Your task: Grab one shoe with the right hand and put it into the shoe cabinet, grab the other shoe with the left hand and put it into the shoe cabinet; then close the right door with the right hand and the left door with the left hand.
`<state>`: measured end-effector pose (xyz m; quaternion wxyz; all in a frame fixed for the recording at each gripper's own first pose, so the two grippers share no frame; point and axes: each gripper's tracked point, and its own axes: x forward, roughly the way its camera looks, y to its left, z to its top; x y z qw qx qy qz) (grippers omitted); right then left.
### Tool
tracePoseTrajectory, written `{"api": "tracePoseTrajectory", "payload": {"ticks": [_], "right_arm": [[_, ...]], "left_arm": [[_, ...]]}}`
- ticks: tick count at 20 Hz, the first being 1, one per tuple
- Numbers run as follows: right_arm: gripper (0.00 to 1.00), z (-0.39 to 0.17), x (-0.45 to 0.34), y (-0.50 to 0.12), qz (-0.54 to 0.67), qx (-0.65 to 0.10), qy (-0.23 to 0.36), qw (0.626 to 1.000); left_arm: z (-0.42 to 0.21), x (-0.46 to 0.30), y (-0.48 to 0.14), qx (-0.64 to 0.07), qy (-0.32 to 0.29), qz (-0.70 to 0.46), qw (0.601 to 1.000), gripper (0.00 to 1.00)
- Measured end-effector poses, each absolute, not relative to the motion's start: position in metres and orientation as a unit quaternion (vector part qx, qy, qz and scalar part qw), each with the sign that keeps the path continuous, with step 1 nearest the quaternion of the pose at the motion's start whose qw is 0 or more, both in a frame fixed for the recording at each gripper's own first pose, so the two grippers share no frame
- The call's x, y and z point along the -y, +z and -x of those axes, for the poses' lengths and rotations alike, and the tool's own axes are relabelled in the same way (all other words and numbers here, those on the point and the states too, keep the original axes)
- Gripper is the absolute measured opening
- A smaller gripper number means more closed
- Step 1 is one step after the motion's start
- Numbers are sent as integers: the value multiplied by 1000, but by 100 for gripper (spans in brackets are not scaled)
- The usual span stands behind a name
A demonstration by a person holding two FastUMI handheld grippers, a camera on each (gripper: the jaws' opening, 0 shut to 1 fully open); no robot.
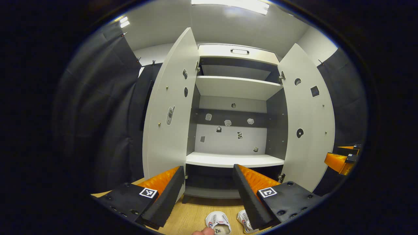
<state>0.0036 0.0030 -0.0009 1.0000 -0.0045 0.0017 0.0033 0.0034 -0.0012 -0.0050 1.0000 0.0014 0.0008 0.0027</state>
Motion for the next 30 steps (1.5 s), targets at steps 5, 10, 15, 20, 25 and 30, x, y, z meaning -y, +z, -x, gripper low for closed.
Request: {"api": "tracePoseTrajectory", "payload": {"ticks": [5, 10, 15, 20, 25, 30], "right_arm": [[92, -4, -5, -2, 4, -4, 5, 1000], [92, -6, -6, -3, 1, -4, 7, 1000], [92, -9, -10, -9, 3, -8, 11, 1000], [92, -11, -17, -12, 10, -12, 17, 1000], [92, -18, -25, -31, 19, -36, 22, 999], [92, -26, -42, -77, 30, -89, 38, 995]], "left_arm": [[-4, -1, -5, 0, 5, -4, 1000, 94], [-2, -1, -4, 0, 5, -7, 1000, 96], [-4, -1, -4, -1, 4, -9, 1000, 96], [-2, -1, -3, 0, 3, -10, 1000, 96], [-1, -4, -2, 1, 5, -9, 1000, 96], [0, -9, -3, 0, 9, -9, 1000, 96]]}}
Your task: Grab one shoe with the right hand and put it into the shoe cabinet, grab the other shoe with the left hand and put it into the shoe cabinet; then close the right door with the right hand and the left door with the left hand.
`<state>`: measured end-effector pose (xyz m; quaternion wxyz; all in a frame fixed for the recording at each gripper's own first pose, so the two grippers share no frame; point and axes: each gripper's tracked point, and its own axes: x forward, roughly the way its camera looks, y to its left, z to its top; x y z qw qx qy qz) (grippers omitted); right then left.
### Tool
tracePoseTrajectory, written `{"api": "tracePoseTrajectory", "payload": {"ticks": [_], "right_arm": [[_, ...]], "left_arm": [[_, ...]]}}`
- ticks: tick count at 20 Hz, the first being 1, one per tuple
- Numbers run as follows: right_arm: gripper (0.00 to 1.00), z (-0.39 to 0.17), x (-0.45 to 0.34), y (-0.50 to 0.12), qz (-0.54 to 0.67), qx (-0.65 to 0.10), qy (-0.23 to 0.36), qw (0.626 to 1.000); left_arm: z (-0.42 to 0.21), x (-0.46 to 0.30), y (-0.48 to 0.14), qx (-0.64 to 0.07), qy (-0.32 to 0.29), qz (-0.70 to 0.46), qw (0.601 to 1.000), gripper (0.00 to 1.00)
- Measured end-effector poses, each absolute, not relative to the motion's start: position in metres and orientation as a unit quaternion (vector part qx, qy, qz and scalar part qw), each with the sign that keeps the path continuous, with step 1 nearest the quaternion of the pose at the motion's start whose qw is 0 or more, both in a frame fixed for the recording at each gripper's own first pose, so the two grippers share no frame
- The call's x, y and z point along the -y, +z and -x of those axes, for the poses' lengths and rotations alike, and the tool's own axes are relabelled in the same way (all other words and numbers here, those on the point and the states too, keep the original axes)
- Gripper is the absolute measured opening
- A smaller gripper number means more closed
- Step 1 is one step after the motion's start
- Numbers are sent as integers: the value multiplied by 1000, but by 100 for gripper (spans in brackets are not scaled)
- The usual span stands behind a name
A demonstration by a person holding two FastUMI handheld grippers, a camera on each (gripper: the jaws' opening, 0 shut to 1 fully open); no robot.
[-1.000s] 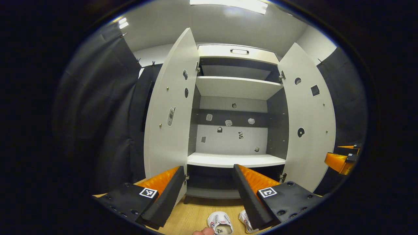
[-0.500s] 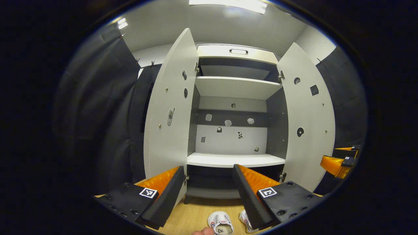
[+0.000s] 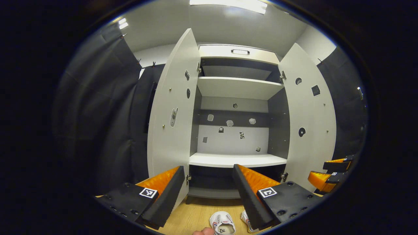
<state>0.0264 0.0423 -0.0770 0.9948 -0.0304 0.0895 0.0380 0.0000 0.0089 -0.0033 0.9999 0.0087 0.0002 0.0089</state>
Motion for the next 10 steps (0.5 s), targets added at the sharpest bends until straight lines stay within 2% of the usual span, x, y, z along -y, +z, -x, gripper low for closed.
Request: {"api": "tracePoseTrajectory", "payload": {"ticks": [6, 10], "right_arm": [[92, -38, -62, -173, 47, -166, 62, 983], [92, -37, -62, -255, 37, -249, 63, 966]], "left_arm": [[1, -12, -3, 0, 11, -7, 1000, 96], [4, -13, -6, -1, 11, -6, 1000, 96]]}}
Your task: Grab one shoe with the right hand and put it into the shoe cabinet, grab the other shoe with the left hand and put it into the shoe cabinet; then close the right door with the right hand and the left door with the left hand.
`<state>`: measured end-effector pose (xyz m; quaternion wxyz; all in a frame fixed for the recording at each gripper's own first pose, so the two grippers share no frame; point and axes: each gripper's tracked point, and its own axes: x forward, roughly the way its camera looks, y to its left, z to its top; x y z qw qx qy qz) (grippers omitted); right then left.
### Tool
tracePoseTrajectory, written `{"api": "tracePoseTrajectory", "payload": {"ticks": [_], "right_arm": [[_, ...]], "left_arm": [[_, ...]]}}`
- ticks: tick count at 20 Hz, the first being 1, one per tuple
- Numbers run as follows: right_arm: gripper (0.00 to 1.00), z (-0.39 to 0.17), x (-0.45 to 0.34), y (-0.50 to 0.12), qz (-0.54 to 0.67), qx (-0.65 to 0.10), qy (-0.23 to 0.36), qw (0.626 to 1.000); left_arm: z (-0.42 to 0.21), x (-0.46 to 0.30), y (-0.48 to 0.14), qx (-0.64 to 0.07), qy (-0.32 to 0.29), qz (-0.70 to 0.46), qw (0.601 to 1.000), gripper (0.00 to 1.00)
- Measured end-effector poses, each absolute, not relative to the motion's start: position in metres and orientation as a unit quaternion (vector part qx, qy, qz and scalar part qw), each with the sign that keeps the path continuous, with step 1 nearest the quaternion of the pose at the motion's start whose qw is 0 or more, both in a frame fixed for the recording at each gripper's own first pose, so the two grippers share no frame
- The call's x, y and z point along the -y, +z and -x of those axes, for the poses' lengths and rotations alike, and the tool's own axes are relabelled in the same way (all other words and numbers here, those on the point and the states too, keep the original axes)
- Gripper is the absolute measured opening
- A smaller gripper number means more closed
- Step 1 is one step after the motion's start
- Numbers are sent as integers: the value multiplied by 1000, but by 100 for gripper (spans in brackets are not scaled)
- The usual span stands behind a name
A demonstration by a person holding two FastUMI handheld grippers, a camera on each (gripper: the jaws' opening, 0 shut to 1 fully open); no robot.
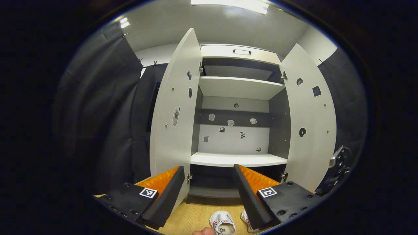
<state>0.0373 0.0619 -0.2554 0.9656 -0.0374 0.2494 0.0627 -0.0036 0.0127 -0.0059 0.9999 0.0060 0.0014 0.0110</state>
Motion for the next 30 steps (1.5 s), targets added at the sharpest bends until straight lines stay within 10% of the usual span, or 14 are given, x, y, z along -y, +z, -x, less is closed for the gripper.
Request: {"api": "tracePoseTrajectory", "payload": {"ticks": [16, 24, 30], "right_arm": [[91, -63, -60, -406, 73, -385, 67, 917], [57, -86, -72, -423, 79, -371, 75, 922], [9, -89, -58, -422, 129, -356, 48, 924]], "left_arm": [[12, -39, -21, -25, 39, 2, 999, 96], [11, -40, -17, -26, 46, -17, 998, 96], [13, -33, -13, -22, 38, -27, 999, 94]]}}
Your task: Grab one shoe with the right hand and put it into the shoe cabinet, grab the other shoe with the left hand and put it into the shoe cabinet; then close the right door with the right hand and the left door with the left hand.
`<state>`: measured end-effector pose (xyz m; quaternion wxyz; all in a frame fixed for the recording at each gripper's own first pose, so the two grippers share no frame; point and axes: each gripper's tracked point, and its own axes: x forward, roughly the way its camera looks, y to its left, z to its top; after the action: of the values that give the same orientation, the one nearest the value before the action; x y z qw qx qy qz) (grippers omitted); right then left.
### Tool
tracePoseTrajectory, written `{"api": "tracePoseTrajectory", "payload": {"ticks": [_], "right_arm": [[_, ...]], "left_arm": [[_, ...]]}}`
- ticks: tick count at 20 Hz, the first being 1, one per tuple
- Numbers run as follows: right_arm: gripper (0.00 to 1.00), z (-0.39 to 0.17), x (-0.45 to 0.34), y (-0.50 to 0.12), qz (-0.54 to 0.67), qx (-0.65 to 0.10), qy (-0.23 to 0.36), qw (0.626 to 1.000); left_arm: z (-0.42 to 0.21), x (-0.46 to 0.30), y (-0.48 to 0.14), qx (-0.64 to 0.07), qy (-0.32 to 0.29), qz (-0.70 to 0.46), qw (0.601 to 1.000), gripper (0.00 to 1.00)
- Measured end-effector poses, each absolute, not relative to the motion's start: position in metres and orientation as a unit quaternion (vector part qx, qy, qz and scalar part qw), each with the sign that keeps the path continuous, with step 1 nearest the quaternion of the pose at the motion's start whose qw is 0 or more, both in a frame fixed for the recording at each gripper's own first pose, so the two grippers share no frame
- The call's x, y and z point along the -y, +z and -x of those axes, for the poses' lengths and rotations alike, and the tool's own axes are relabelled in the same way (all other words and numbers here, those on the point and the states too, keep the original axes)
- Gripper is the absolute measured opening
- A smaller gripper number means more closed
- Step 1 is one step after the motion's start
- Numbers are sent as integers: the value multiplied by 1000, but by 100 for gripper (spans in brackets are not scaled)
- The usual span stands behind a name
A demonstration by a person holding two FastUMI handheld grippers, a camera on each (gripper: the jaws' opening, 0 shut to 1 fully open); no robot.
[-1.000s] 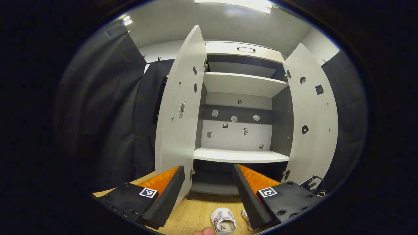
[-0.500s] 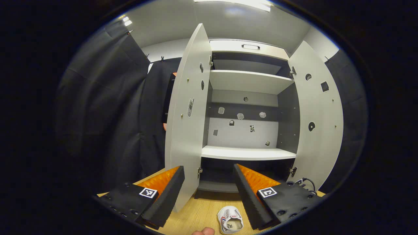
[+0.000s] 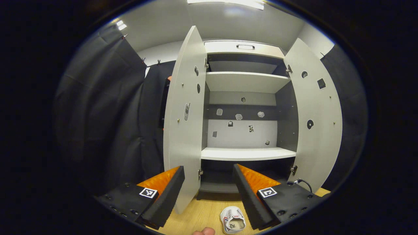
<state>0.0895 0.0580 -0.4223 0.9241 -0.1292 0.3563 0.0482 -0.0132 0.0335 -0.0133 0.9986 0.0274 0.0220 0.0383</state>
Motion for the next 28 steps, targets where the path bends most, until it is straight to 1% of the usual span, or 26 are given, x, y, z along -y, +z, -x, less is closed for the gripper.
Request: {"api": "tracePoseTrajectory", "payload": {"ticks": [1, 2, 3, 4, 6, 7, 9, 10, 11, 12, 13, 17, 18, 20, 21, 23, 26, 28], "right_arm": [[4, -88, -58, -423, 128, -358, 52, 923], [3, -89, -58, -422, 123, -360, 51, 923], [6, -88, -57, -420, 117, -363, 46, 923], [5, -86, -54, -417, 115, -363, 38, 924], [5, -83, -51, -396, 116, -335, 30, 935], [6, -82, -52, -384, 111, -322, 30, 940], [5, -75, -56, -353, 99, -303, 30, 948], [5, -73, -58, -335, 95, -289, 31, 952], [6, -70, -59, -312, 95, -271, 29, 958], [6, -70, -59, -289, 96, -254, 25, 962], [6, -66, -60, -271, 93, -245, 24, 965], [6, -72, -66, -195, 38, -197, 19, 979], [6, -80, -66, -171, 33, -170, 17, 985], [6, -102, -60, -124, 36, -133, 10, 990], [7, -117, -58, -104, 38, -122, 5, 992], [7, -145, -50, -73, 33, -107, -13, 994], [6, -214, -47, -22, 32, -89, -31, 995], [7, -261, -46, -4, 52, -85, -41, 994]], "left_arm": [[12, -32, -14, -22, 36, -26, 999, 96], [12, -31, -14, -22, 34, -25, 999, 94], [12, -30, -14, -22, 32, -24, 999, 94], [12, -29, -14, -21, 31, -23, 999, 96], [11, -29, -13, -19, 28, -22, 999, 96], [11, -29, -14, -19, 27, -20, 999, 94], [10, -27, -16, -21, 23, -17, 999, 94], [10, -26, -17, -21, 22, -16, 999, 96], [9, -26, -18, -21, 20, -15, 999, 94], [8, -25, -18, -22, 18, -13, 1000, 94], [8, -23, -19, -22, 15, -11, 1000, 96], [7, -17, -20, -19, 2, -4, 1000, 96], [6, -16, -20, -18, -2, -2, 1000, 99], [6, -14, -19, -16, -8, -1, 1000, 99], [6, -14, -19, -15, -10, 0, 1000, 96], [5, -15, -22, -16, -12, 1, 1000, 96], [6, -16, -24, -18, -13, 8, 1000, 96], [8, -19, -25, -21, -12, 8, 1000, 96]]}}
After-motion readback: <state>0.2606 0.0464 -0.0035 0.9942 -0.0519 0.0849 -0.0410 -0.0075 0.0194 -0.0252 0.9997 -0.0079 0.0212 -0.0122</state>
